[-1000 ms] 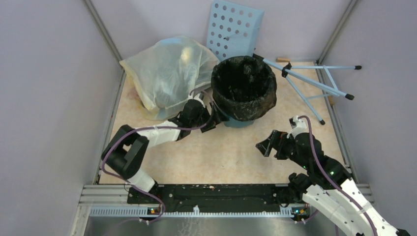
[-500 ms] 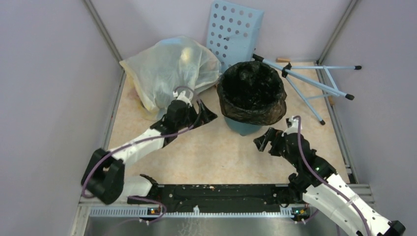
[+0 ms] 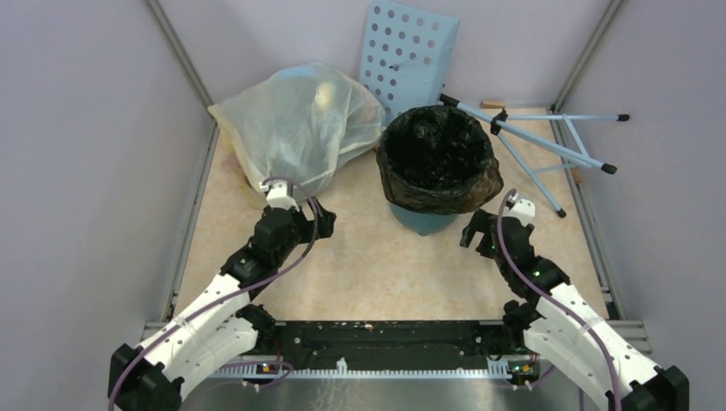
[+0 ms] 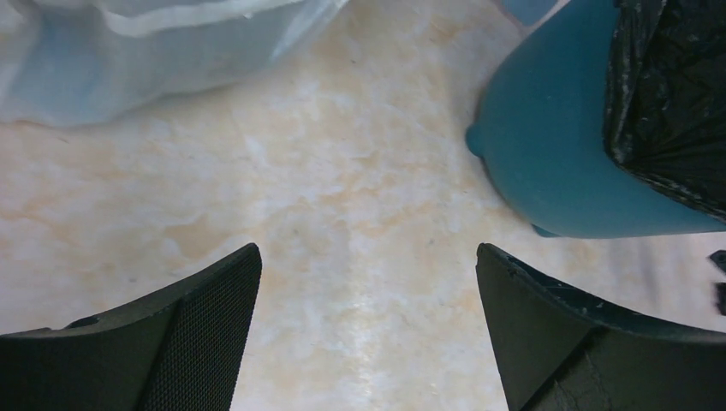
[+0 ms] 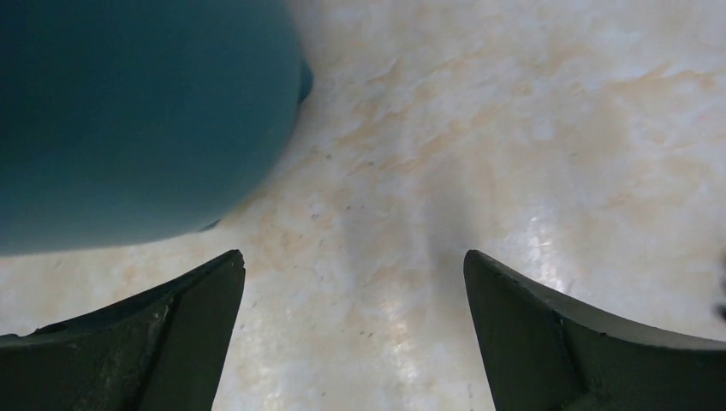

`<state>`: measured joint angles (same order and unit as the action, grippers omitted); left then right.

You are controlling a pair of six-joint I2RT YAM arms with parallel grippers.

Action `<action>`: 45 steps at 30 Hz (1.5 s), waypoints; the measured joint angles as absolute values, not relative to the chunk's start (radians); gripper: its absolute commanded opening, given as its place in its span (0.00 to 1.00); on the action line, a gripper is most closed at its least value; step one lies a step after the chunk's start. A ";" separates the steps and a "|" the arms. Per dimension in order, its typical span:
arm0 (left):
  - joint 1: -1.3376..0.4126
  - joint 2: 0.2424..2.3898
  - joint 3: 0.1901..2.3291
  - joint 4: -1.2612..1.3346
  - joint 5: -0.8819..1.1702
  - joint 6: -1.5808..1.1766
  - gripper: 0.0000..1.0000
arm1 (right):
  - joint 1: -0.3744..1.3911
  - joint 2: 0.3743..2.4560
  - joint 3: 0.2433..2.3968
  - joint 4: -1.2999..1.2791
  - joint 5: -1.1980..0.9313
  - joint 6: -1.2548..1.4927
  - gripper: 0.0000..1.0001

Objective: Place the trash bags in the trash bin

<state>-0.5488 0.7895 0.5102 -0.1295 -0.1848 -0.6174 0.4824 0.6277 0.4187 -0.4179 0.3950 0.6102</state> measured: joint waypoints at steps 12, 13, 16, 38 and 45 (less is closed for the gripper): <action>-0.474 0.876 0.474 -0.052 -0.331 -0.270 0.99 | 0.107 0.722 0.366 -0.087 0.385 0.334 0.97; -0.424 0.900 0.468 -0.027 -0.315 -0.260 0.99 | 0.098 0.723 0.331 -0.011 0.382 0.299 0.97; -0.305 0.957 0.435 0.059 -0.282 -0.238 0.99 | 0.089 0.766 0.258 0.151 0.365 0.218 0.97; -0.158 1.467 0.371 0.700 -0.146 -0.026 0.95 | 0.085 1.460 0.168 1.111 0.278 0.022 0.98; -0.132 1.472 0.305 0.918 -0.079 0.070 0.99 | 0.084 1.460 0.168 1.165 0.275 0.018 0.98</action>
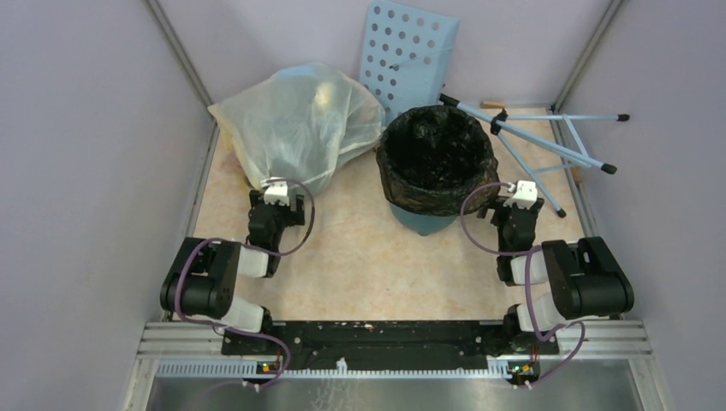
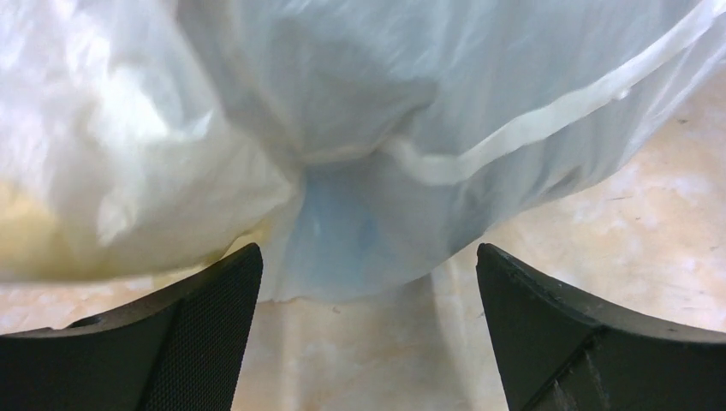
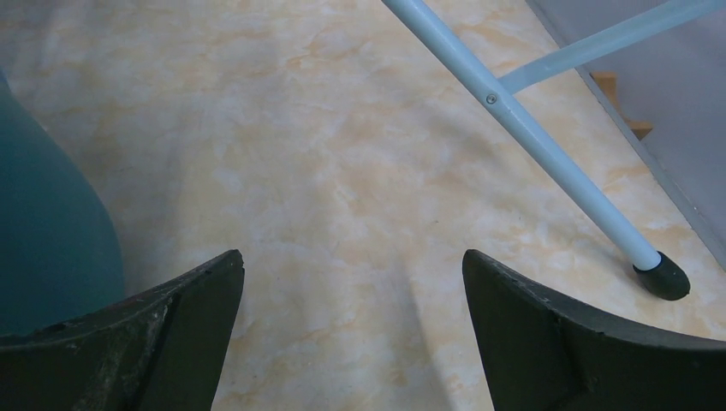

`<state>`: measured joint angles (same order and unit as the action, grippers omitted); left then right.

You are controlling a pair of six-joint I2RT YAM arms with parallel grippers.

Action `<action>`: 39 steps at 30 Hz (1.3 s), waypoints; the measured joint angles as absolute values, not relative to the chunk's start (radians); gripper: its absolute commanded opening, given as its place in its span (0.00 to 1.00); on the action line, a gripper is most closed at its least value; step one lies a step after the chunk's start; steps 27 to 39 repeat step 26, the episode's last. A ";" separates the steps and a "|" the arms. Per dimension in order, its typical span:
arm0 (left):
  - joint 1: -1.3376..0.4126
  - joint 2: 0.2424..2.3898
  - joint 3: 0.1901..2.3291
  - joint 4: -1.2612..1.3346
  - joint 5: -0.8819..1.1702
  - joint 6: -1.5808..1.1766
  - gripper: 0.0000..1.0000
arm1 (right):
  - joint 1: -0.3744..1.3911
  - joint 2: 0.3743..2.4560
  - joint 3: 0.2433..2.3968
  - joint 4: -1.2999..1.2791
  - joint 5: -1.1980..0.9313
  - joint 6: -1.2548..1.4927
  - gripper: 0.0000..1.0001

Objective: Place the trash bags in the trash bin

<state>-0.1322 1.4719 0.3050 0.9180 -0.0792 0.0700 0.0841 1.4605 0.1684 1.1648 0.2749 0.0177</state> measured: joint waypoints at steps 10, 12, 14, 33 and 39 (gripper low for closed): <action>-0.092 1.578 0.254 1.107 -0.056 0.082 0.99 | 0.084 1.460 0.168 1.182 0.274 0.018 0.98; -0.092 1.578 0.255 1.107 -0.056 0.082 0.99 | 0.084 1.460 0.168 1.182 0.274 0.018 0.98; -0.092 1.578 0.255 1.107 -0.056 0.082 0.99 | 0.084 1.460 0.168 1.182 0.275 0.018 0.98; -0.091 1.578 0.259 1.107 -0.054 0.082 0.99 | 0.084 1.460 0.168 1.182 0.274 0.018 0.98; -0.091 1.578 0.259 1.107 -0.054 0.082 0.99 | 0.084 1.460 0.168 1.182 0.274 0.018 0.98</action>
